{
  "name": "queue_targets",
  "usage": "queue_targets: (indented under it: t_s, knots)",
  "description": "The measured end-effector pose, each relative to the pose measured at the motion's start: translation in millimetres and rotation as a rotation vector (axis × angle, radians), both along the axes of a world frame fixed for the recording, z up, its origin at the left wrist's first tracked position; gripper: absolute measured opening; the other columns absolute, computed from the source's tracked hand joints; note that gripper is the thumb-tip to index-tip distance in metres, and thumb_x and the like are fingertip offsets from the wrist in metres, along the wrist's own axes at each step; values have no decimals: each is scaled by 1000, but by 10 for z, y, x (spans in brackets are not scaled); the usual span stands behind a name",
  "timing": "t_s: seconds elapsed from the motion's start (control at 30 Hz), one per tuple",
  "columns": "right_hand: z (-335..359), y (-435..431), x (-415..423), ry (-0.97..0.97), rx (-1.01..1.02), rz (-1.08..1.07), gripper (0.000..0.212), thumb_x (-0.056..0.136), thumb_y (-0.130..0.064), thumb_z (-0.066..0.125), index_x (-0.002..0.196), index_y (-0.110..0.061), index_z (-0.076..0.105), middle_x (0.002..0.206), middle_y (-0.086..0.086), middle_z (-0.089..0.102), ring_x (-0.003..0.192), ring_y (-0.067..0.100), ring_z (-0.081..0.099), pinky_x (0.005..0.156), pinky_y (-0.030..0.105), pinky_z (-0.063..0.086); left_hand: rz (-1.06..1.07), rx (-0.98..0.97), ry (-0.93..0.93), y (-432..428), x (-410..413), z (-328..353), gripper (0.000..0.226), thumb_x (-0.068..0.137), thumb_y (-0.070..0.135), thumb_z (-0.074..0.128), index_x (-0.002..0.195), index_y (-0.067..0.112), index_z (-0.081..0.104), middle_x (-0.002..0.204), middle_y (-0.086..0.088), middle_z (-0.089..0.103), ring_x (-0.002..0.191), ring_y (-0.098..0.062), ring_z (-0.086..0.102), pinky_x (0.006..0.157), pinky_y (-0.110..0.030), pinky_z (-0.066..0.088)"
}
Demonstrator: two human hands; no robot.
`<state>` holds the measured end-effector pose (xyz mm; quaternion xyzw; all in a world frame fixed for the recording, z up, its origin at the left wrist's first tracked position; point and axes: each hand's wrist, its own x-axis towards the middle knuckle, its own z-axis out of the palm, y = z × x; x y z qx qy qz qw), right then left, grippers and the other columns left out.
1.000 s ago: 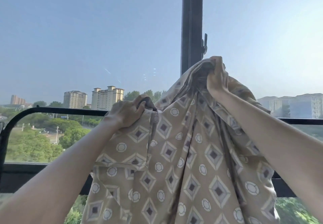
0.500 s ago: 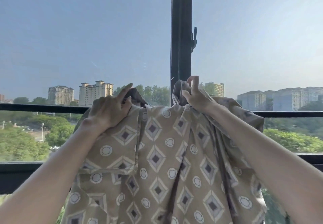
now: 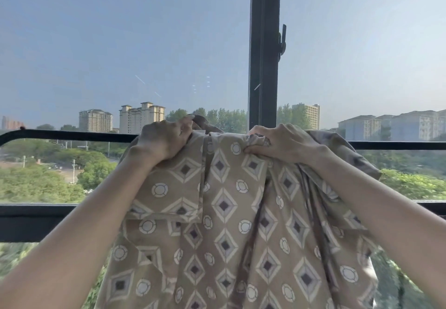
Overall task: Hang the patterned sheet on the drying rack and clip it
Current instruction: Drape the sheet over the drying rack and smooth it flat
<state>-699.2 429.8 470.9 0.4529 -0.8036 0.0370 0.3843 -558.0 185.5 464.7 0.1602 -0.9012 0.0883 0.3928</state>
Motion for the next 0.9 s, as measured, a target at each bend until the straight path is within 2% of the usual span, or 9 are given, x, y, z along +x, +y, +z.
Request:
queue_targets:
  t_s: [0.1, 0.23, 0.33, 0.4, 0.5, 0.57, 0.7, 0.8, 0.9]
  knots:
    - [-28, -68, 30, 20, -46, -23, 72, 70, -85, 33, 111, -32, 57, 55, -7, 47, 59, 18, 53, 66, 32, 44, 75, -57, 88, -14, -13, -71, 46, 100, 43, 17, 141, 35, 36, 139, -9, 42, 127, -27, 36, 103, -48, 24]
    - [-55, -109, 46, 8, -77, -11, 67, 71, -84, 35, 104, -29, 56, 54, -9, 39, 62, 19, 50, 70, 33, 45, -17, -51, 274, 44, 16, -178, 47, 98, 45, 24, 128, 26, 54, 117, -10, 40, 114, -27, 38, 99, -47, 27]
    - [-65, -67, 11, 34, -89, 11, 55, 71, -84, 33, 86, -33, 47, 53, -7, 43, 62, 21, 51, 65, 32, 37, -136, 117, 134, 200, 182, -263, 65, 87, 68, 11, 138, 38, 36, 131, -7, 41, 127, -26, 36, 110, -53, 18]
    - [-73, -37, -9, 40, -96, 32, 55, 70, -84, 31, 80, -32, 43, 55, -6, 47, 61, 21, 52, 64, 31, 35, -174, 54, 28, 284, 301, -413, 76, 74, 83, 12, 143, 50, 13, 149, 0, 18, 140, -27, 17, 112, -58, -1]
    - [-71, -27, -21, 40, -110, 48, 57, 68, -85, 28, 79, -31, 45, 55, -5, 46, 62, 22, 52, 64, 32, 35, -192, -66, -126, 378, 486, -774, 103, 58, 92, 36, 135, 57, -21, 152, 6, -27, 140, -27, -27, 108, -65, -10]
    - [-72, -53, -27, 41, -111, 58, 57, 68, -86, 28, 77, -32, 46, 55, -6, 46, 63, 22, 54, 64, 31, 36, -118, -171, -141, 377, 550, -1011, 119, 53, 86, 53, 137, 51, -25, 147, 0, -39, 135, -32, -36, 106, -64, -17]
    - [-71, -95, -36, 16, -115, 52, 63, 66, -88, 26, 78, -33, 54, 55, -9, 42, 64, 22, 50, 66, 32, 38, 56, -333, -81, 225, 517, -1288, 128, 53, 69, 73, 146, 40, -10, 154, -17, -20, 140, -45, -14, 107, -69, 2]
    - [-71, -92, -49, 27, -124, 46, 72, 64, -88, 26, 81, -28, 60, 60, -4, 49, 66, 23, 52, 66, 31, 39, 218, -307, 61, 74, 499, -1299, 132, 46, 38, 91, 149, 38, 7, 154, -22, 4, 140, -44, 11, 108, -63, 12]
    - [-83, -48, -72, 31, -132, 47, 71, 69, -87, 30, 91, -28, 65, 74, 4, 64, 77, 26, 61, 69, 31, 37, 296, -224, 263, 103, 563, -1185, 105, 63, -3, 77, 147, 33, 26, 131, -25, 40, 109, -39, 47, 85, -50, 44]
